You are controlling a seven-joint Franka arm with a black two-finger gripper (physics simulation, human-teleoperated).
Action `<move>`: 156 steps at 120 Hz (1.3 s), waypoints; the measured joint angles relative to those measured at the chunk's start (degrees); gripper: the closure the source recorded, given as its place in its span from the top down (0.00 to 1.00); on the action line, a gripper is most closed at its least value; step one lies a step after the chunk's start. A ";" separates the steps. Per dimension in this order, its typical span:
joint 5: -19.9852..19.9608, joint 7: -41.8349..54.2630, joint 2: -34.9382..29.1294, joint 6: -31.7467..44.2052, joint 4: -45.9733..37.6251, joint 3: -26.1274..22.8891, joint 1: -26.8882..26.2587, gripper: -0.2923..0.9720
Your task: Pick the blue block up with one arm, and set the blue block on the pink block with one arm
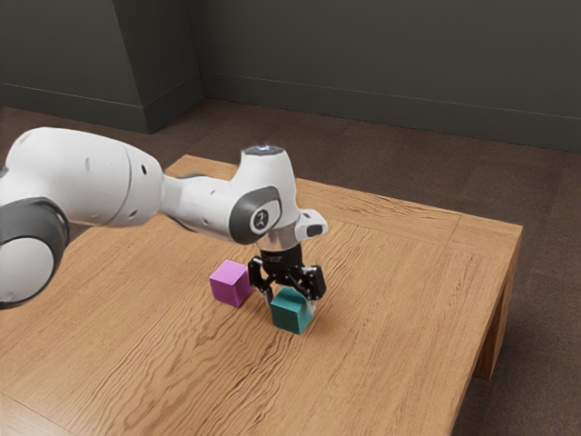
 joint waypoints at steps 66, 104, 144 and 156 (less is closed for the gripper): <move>0.03 1.12 2.16 1.04 1.16 -0.05 0.13 0.77; 0.09 1.53 3.19 1.14 1.23 -0.05 0.66 0.68; 0.97 1.39 1.09 1.19 0.80 -0.02 0.69 0.49; 1.43 1.06 -4.26 1.20 -2.87 0.12 0.83 0.46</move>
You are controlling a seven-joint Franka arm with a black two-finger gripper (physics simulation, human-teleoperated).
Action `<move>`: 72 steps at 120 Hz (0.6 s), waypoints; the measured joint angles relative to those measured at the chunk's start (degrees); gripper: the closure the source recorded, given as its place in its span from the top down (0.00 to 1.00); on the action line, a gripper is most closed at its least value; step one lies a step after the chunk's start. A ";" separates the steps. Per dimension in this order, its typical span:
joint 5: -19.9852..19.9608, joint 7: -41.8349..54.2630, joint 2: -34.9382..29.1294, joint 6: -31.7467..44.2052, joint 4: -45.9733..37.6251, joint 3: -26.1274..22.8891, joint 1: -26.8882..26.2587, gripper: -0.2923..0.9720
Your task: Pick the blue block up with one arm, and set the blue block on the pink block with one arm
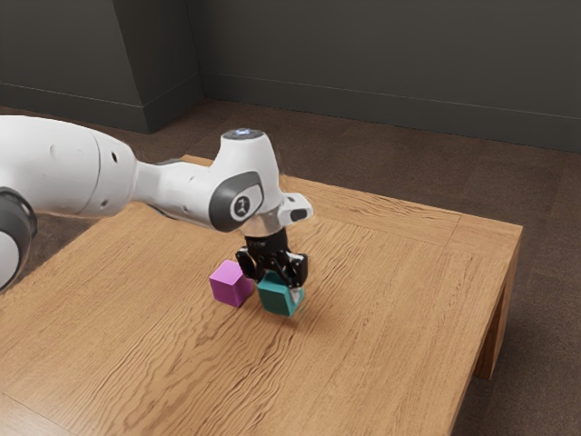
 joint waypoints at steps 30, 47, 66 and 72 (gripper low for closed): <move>4.87 -0.68 -8.15 -0.43 -6.09 0.28 5.19 0.47; 6.30 -0.79 -9.38 -0.97 -6.41 0.34 6.39 0.49; 7.64 -0.48 -9.42 -1.50 -6.25 0.35 8.55 0.49; 7.89 -0.25 -9.30 -1.68 -6.09 0.34 9.28 0.49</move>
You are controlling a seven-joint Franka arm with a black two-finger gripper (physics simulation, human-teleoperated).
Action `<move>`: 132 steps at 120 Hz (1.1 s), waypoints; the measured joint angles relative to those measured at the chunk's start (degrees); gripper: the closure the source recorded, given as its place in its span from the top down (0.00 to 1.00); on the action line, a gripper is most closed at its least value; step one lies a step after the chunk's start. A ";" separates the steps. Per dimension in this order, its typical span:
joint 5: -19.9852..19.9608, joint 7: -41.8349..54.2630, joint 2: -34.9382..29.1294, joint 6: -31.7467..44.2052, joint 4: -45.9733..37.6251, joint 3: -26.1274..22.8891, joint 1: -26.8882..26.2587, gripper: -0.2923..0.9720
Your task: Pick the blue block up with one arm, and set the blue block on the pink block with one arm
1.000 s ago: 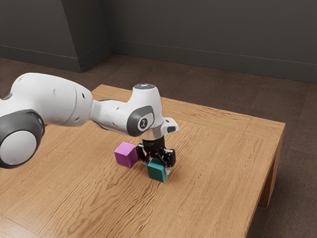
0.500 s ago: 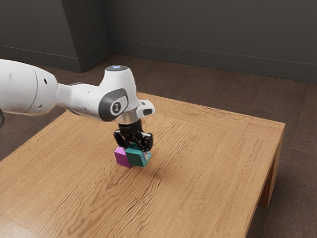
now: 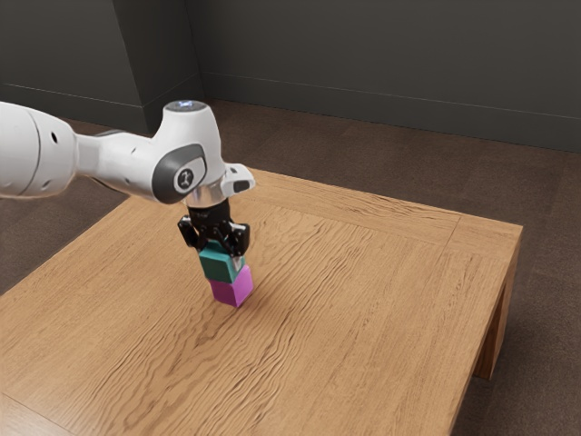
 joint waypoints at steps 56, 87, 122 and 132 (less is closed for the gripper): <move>0.36 2.95 3.64 -1.13 4.21 -0.08 1.93 0.49; 0.34 4.06 4.69 -1.50 5.52 -0.17 1.93 0.49; -0.27 5.13 4.74 -1.64 5.55 -0.25 1.92 0.59; -0.42 5.55 4.58 -1.69 5.54 -0.24 1.88 0.65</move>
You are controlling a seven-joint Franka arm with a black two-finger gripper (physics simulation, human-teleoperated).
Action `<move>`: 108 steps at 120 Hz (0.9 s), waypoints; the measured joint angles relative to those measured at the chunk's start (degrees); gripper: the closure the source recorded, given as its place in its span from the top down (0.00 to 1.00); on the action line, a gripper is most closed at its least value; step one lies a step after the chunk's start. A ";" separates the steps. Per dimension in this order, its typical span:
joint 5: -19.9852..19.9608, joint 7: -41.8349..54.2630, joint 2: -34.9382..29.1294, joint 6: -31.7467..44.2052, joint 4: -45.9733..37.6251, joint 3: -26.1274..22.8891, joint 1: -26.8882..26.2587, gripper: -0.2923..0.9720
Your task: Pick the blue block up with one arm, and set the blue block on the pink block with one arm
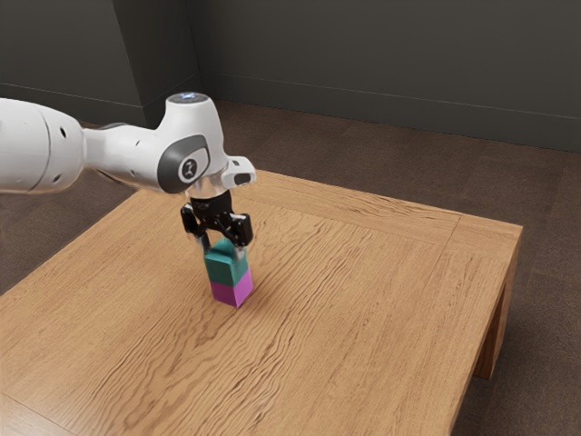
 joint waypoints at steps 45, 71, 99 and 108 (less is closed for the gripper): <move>-2.84 -1.92 -13.18 -3.85 -0.67 0.16 -1.95 0.75; -3.66 -21.18 -16.38 -18.43 8.91 3.56 -4.47 0.76; 1.86 -33.90 -17.95 -25.69 7.12 2.16 0.52 0.77; 1.33 -36.69 -18.22 -26.72 6.64 1.86 1.91 0.77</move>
